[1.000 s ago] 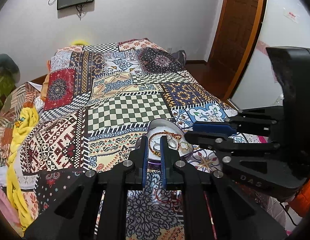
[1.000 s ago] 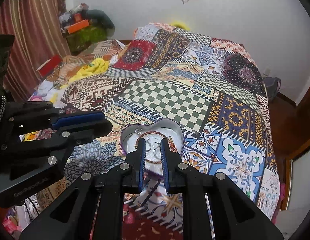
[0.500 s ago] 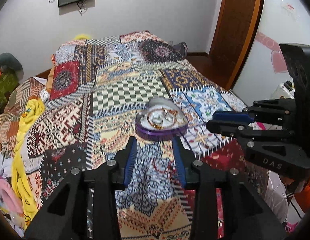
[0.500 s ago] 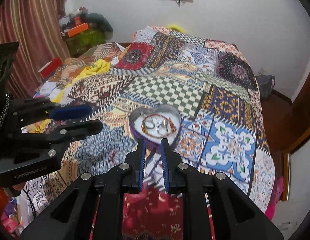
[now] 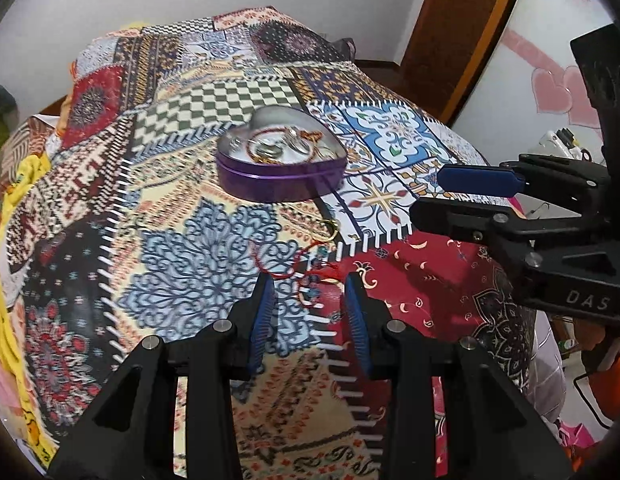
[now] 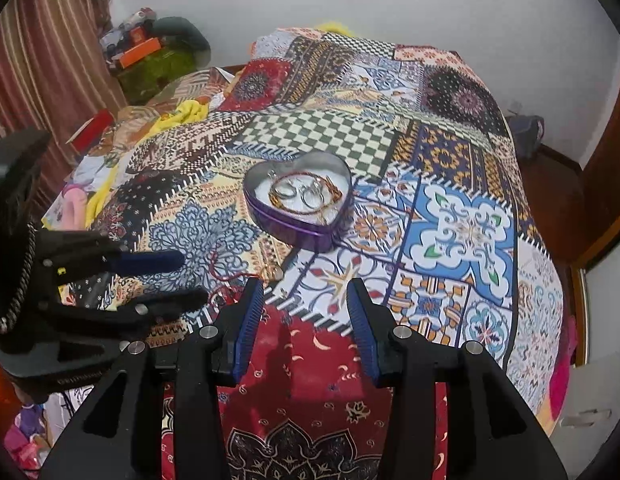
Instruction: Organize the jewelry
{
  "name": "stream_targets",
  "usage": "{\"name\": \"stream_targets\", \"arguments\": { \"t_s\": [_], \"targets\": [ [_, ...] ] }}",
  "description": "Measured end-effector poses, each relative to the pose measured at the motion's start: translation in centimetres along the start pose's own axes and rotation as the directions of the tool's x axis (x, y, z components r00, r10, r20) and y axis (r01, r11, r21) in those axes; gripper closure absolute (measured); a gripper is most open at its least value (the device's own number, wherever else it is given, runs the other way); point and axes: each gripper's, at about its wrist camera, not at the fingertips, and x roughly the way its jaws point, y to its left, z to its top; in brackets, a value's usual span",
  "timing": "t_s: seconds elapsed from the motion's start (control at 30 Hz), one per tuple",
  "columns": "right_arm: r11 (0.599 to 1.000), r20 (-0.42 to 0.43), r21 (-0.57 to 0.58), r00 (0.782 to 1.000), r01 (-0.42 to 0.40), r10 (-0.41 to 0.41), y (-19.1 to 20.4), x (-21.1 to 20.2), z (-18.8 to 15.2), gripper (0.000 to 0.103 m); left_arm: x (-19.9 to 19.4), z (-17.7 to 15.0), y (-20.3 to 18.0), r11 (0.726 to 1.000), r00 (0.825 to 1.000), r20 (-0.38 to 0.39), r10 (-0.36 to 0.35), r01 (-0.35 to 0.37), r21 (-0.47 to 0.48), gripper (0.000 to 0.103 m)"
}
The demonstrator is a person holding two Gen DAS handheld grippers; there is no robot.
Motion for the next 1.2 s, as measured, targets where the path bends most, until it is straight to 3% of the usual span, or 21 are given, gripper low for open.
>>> {"name": "stream_targets", "arguments": {
  "t_s": [0.1,0.17,0.33,0.57,0.97,1.2],
  "targets": [
    [1.000,-0.011,0.008,1.000,0.004,-0.004,-0.2,0.3,-0.3,0.064,1.2,0.0,-0.1,1.000,1.000,-0.012,0.000,0.000,-0.002,0.068],
    [1.000,-0.017,0.013,1.000,0.000,0.000,-0.3,0.5,-0.4,0.064,2.1,0.0,0.0,1.000,1.000,-0.025,-0.003,0.002,-0.010,0.073],
    [1.000,-0.031,0.014,1.000,-0.003,0.003,-0.4,1.1,-0.6,0.064,2.5,0.1,0.7,1.000,1.000,-0.019,0.008,-0.009,-0.010,0.096],
    [0.999,-0.065,0.008,0.997,-0.035,0.036,0.3,2.7,-0.4,0.064,1.5,-0.2,1.7,0.999,0.999,0.015,0.050,-0.050,-0.014,0.096],
    [0.998,-0.104,-0.044,0.994,-0.046,0.041,2.1,6.0,0.8,0.064,0.1,0.1,3.7,0.996,0.997,0.074,0.038,-0.031,-0.086,0.097],
    [0.997,-0.103,-0.058,0.994,-0.043,0.037,2.3,6.4,1.0,0.093,0.0,0.5,3.9,0.995,0.995,0.090,0.030,-0.021,-0.099,0.097]
  ]
}}
